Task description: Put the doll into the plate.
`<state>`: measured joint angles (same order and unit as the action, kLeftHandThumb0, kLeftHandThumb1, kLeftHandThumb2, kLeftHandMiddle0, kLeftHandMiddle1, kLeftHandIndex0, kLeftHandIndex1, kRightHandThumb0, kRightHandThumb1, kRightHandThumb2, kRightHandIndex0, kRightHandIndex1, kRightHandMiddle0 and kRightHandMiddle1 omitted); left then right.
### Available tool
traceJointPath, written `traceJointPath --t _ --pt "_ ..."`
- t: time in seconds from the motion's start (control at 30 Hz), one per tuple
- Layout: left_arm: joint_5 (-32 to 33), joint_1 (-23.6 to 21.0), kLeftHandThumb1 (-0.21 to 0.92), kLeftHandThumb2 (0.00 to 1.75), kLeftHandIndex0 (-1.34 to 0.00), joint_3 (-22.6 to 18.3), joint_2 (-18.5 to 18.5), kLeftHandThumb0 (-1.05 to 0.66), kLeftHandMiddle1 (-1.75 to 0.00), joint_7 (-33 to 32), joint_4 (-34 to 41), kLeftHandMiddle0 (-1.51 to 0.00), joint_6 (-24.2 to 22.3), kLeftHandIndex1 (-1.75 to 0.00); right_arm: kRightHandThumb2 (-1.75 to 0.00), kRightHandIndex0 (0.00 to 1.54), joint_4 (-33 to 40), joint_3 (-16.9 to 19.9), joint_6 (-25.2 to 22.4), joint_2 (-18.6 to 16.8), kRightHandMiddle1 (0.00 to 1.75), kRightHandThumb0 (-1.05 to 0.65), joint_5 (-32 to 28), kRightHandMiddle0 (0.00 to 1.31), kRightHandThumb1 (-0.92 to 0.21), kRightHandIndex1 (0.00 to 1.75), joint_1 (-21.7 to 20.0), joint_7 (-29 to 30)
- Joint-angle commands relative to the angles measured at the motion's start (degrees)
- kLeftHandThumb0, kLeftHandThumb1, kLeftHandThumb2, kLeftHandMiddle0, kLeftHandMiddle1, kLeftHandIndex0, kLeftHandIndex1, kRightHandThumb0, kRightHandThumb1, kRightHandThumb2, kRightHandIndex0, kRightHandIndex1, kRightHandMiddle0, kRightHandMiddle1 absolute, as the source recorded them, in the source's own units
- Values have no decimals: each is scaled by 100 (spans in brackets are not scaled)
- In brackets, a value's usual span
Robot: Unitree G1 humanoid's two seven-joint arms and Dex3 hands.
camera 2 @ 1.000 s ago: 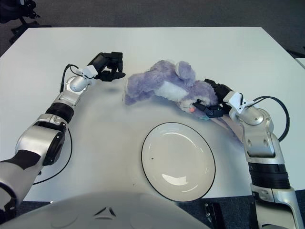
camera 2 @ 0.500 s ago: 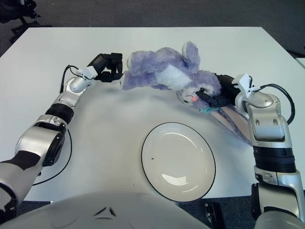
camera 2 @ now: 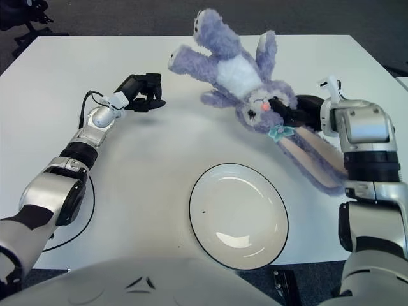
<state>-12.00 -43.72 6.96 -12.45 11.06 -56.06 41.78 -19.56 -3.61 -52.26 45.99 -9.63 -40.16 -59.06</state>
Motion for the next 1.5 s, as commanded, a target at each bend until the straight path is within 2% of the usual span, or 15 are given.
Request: traceJointPath --t 0.0,0.23,0.37,0.43,0.5,0.6,0.67,0.77,0.9,1.03,1.13,1.37,1.47 --pt "17 104 92 12 -80 -45 -84 -26 -175 -58 109 -98 -15 -175 -112 102 -288 -149 73 64 175 -42 -42 49 -46 175 -389 -242" --pt "131 288 92 12 -80 -127 -111 -27 -175 -31 453 -98 -150 -175 -111 103 -604 -346 -11 69 175 -42 13 49 -47 175 -770 -382" --pt "-141 494 92 12 -79 -120 -213 -27 -175 -456 657 -98 576 -175 -109 104 -788 -422 -139 10 175 -42 129 48 -49 175 -903 -185" --pt "-555 503 92 12 -77 -53 -337 -27 -175 -907 639 -98 1145 -175 -108 104 -901 -447 -160 -37 175 -42 190 47 -50 175 -960 -68" --pt "-755 485 92 12 -76 -17 -388 -27 -175 -1137 581 -98 1381 -175 -107 104 -955 -459 -160 -56 175 -42 213 47 -50 175 -988 -29" --pt "-2076 443 92 11 -74 32 -638 -25 -175 -2648 710 -97 2200 -175 -107 105 -1005 -431 -208 -136 175 -42 270 46 -51 175 -1011 199" --pt "-2571 457 92 10 -73 54 -717 -23 -175 -3215 832 -97 2433 -175 -106 105 -1018 -425 -223 -159 175 -42 280 46 -51 175 -1019 260" --pt "-2945 465 92 10 -72 116 -774 -22 -175 -3690 903 -97 2531 -175 -106 105 -1024 -429 -228 -165 175 -42 270 46 -51 175 -1023 288" --pt "-3163 627 92 10 -72 121 -824 -22 -175 -3935 1193 -97 2804 -175 -105 106 -1101 -451 -209 -213 175 -41 272 46 -51 175 -1068 347" --pt "-3488 616 92 10 -72 222 -896 -22 -175 -4371 1216 -97 2879 -175 -105 107 -1151 -460 -194 -231 175 -41 273 46 -52 175 -1092 369" --pt "-3573 661 92 10 -72 245 -903 -22 -175 -4479 1541 -96 3225 -175 -105 107 -1375 -474 -156 -303 175 -41 314 46 -52 175 -1176 434" --pt "-3732 634 92 12 -72 220 -715 -22 -175 -4693 2026 -95 3690 -175 -105 108 -1886 -488 17 -423 175 -42 430 46 -51 175 -1373 514" --pt "-3801 615 92 13 -72 206 -637 -23 -175 -4774 2091 -94 3727 -175 -106 109 -2028 -493 83 -457 175 -42 465 46 -51 175 -1439 528"
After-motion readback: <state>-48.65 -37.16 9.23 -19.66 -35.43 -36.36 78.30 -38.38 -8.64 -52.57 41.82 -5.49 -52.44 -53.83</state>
